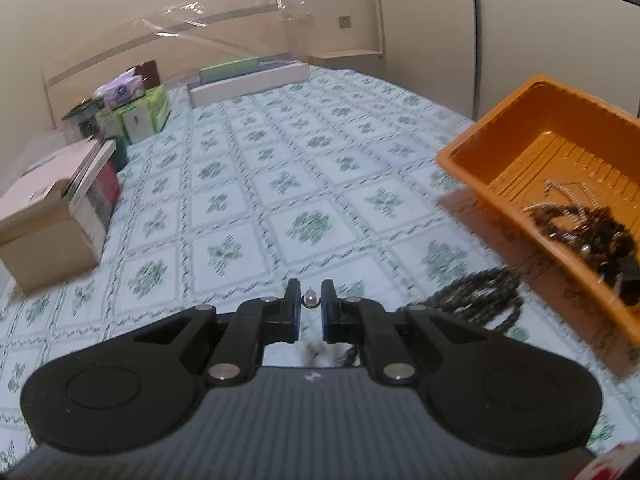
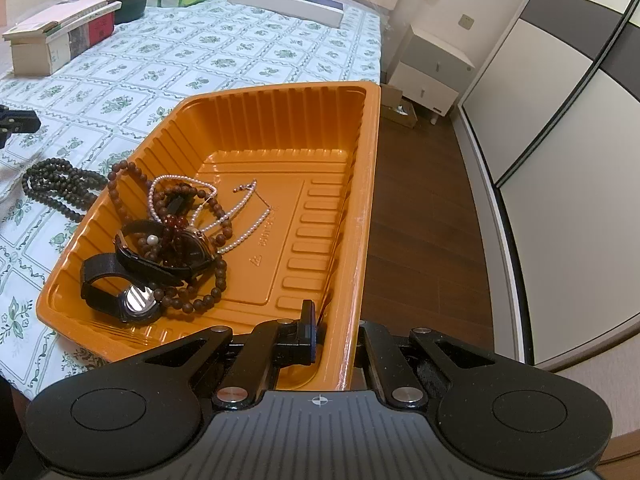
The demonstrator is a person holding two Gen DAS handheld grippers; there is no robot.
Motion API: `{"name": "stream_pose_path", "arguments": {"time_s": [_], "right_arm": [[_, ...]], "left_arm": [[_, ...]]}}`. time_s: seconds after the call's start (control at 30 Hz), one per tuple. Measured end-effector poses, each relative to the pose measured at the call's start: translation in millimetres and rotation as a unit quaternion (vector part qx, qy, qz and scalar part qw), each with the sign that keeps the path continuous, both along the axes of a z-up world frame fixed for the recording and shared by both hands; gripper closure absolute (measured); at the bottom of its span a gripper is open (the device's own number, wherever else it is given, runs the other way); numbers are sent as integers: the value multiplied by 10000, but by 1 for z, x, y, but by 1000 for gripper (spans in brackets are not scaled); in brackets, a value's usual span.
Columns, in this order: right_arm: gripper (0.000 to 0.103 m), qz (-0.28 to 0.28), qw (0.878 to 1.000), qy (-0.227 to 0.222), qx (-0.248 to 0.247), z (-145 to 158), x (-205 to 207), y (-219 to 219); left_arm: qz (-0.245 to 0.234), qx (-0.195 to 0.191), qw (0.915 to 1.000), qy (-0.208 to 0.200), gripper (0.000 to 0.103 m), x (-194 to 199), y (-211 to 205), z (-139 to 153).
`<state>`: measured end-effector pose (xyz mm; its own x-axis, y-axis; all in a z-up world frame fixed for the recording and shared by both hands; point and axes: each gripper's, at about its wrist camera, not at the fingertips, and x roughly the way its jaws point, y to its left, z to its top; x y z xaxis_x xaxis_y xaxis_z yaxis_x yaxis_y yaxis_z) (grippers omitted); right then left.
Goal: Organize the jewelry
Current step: 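Carry the pearl bead into the tray and open the left tool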
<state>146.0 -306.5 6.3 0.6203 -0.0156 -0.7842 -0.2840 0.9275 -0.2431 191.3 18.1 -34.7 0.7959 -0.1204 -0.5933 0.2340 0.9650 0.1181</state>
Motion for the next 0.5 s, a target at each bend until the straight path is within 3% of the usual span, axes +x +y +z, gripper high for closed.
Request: {"name": "stream_pose_path", "arguments": {"time_s": [0.2,0.5], "right_arm": [[100,5,10000,-7,-3,1,0,2],[100,7,10000,-10,4,2,0,2]], "left_arm": [[-440,-277,9985,-158,94,-4,-31,22],[-1484,-631,9864,-331,94,-8,-114,45]]}}
